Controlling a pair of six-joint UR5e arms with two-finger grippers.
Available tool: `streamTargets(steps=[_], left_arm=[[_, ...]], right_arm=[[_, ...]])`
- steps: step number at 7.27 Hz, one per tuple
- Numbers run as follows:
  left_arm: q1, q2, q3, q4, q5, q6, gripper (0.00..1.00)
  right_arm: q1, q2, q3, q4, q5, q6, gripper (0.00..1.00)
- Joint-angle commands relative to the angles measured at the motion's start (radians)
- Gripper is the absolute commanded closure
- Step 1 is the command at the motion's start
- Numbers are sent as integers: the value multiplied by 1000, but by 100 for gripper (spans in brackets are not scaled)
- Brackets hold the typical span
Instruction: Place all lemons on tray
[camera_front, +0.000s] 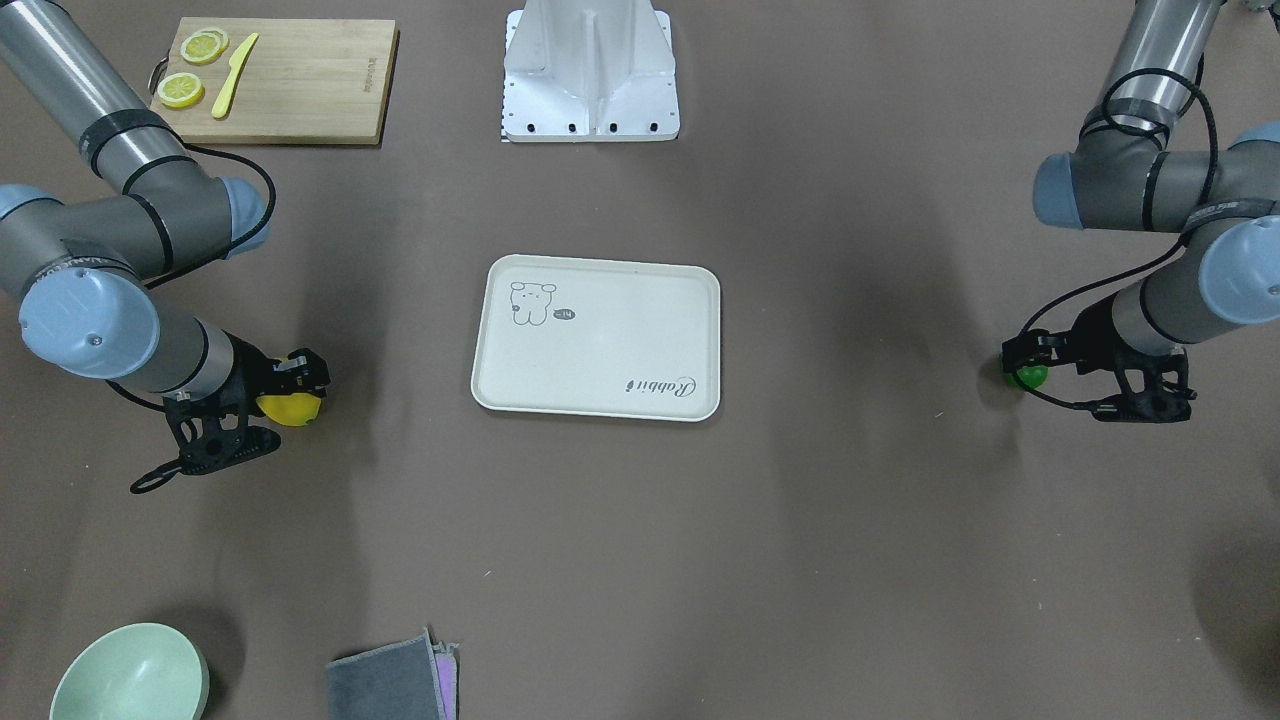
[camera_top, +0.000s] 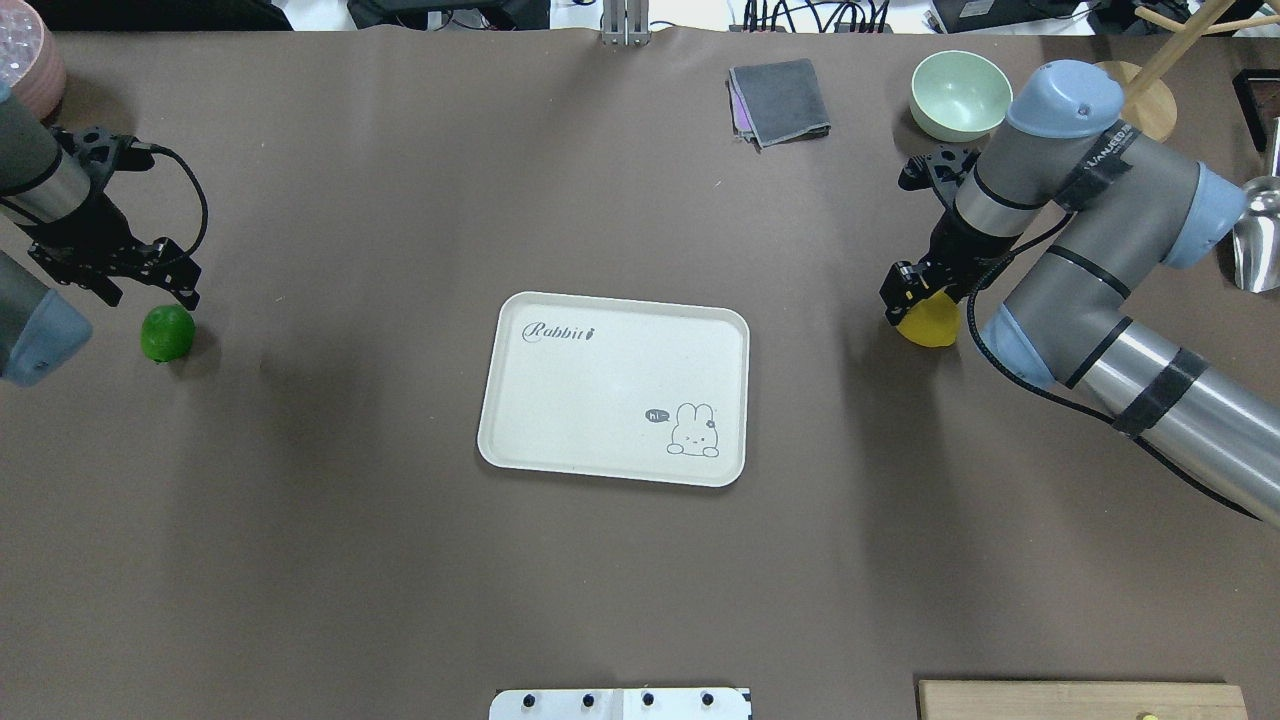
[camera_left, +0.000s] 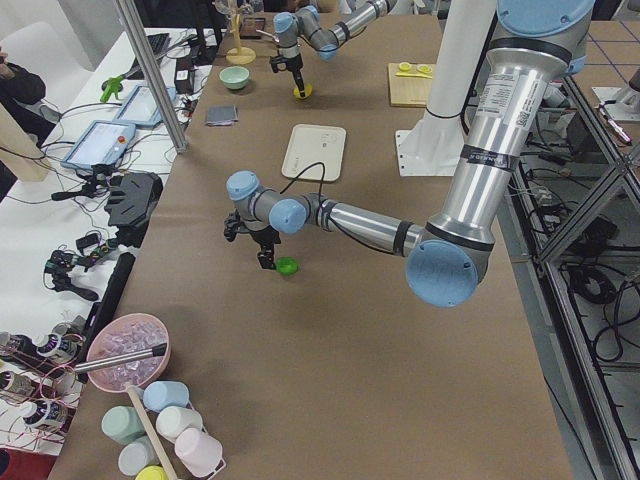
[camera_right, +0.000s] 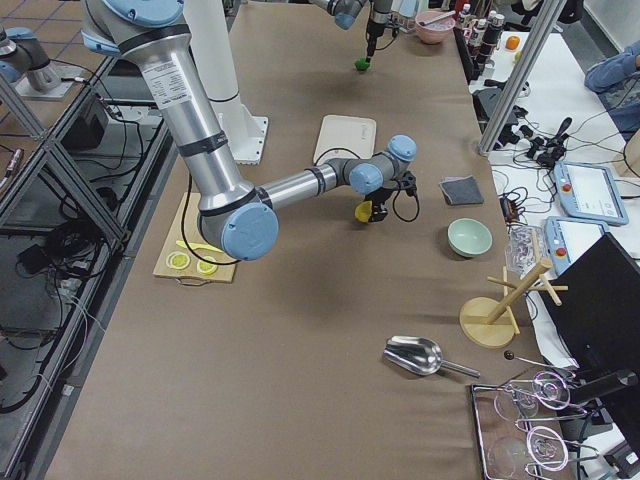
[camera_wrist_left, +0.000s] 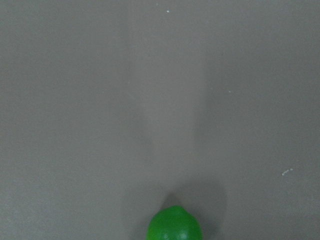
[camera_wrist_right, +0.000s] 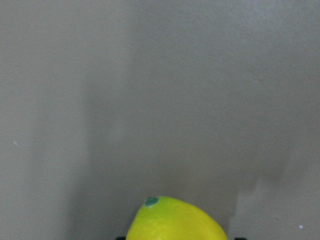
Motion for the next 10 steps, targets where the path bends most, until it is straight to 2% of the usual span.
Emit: streamTargets(steps=[1,3,5,6,7,8,9,10], left_arm=[[32,-1,19,0,-3,0,2],[32,2,30,0,-4,3,2],[32,2,39,1,-6,3,3],[33,2,49,1,-6,3,18],[33,1,58,1,-11,11,62],[33,2,62,0,-11,16,100],[32,-7,53,12,-12,14,100],[17,-5,20,42,-76,14,100]], right_arm=[[-1,88,20,1,0,0,77],[-47,184,4,-2,-1,0,77],[-105,231,3,15,-6,-5,75],[-140,241,3,32,-7,-13,75],[-185,240,-7,70,-13,-19,75],[-214,249,-30,102,-24,-20,75],[-236,254,-41,108,-41,-20,74],[-250,251,-41,110,-53,-20,72]])
